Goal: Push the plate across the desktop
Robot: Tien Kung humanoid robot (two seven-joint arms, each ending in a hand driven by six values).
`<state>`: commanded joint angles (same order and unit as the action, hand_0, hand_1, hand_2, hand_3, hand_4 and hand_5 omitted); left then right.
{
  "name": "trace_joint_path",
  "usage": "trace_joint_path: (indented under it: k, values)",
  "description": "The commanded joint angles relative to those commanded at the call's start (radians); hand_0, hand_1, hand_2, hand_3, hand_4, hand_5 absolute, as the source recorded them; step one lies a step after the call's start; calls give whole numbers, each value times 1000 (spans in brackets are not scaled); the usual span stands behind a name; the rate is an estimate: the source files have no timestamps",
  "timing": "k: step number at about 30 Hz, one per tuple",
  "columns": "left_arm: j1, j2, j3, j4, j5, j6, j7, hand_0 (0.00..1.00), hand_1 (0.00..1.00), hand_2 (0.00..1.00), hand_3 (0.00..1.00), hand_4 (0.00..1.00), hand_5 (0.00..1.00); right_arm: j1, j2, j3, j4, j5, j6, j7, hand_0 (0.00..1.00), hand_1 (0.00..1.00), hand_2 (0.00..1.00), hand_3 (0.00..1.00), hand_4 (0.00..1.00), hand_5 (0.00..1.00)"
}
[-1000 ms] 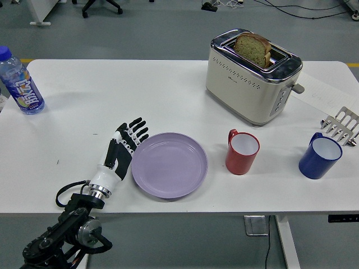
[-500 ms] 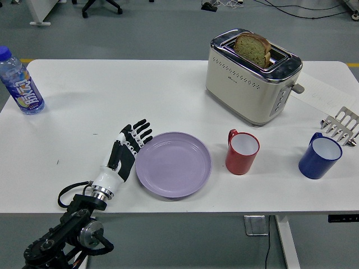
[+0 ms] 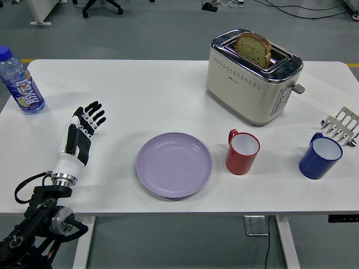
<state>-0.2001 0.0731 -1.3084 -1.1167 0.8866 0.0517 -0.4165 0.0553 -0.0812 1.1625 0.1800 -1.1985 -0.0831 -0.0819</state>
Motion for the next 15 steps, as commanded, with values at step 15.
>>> trace_joint_path:
  k: [15]
  values:
    - [14, 77, -123, -180, 42, 6, 63, 786, 747, 679, 570, 452, 998, -3, -2, -2, 0, 17, -3, 3, 602, 543, 636, 618, 137, 362]
